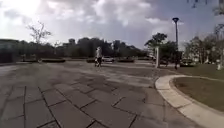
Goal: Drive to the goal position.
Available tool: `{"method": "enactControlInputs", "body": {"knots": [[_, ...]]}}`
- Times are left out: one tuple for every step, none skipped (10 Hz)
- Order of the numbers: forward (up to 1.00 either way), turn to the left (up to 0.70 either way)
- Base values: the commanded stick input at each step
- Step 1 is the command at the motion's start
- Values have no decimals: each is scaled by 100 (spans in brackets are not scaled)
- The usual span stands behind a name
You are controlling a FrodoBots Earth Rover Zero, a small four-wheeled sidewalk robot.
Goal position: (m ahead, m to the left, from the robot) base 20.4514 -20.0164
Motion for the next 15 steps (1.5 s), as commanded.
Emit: {"method": "enactControlInputs", "body": {"knots": [[70, 0], [70, 0], [70, 0], [70, 0], [70, 0], [70, 0], [70, 0], [70, 0], [70, 0], [70, 0], [70, 0], [70, 0], [70, 0], [70, 0], [70, 0]]}}
